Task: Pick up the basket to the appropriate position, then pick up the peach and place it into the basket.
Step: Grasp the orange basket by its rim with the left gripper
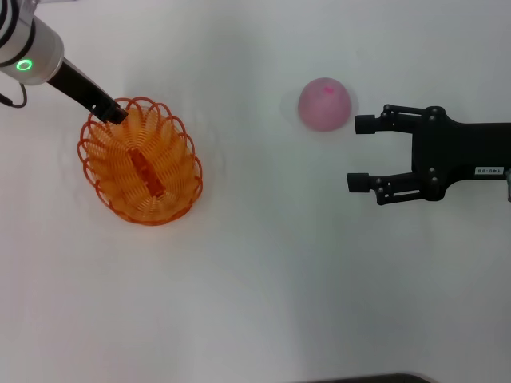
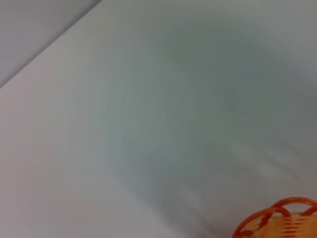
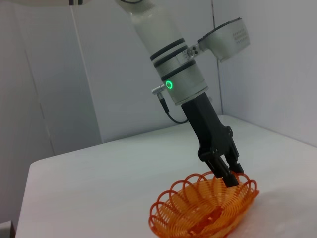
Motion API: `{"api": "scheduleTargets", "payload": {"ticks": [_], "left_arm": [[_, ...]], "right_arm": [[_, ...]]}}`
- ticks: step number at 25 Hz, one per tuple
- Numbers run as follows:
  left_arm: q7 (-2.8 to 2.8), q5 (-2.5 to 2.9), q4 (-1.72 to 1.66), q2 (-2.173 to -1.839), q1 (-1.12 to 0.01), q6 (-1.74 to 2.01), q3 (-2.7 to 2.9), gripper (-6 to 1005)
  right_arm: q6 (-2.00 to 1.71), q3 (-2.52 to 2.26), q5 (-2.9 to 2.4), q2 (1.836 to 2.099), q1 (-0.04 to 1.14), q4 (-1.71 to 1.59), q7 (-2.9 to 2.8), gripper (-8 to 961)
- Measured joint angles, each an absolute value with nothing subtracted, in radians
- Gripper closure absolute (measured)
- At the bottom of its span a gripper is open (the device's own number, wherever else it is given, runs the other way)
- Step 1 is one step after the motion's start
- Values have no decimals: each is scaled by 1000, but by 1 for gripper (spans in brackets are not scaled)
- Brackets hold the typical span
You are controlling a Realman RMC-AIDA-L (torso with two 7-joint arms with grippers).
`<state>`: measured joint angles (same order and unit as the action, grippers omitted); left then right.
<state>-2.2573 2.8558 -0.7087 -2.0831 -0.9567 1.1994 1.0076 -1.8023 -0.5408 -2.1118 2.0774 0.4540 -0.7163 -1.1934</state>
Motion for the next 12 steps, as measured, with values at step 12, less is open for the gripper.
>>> {"api": "scheduleTargets", "payload": {"ticks": [12], "left_arm": [[-2251,2856,-670,-2085,-984,1176,1011,866]], "right_arm": [[-1799,-536,-2108,2074,456,-721,-1193,28]]}}
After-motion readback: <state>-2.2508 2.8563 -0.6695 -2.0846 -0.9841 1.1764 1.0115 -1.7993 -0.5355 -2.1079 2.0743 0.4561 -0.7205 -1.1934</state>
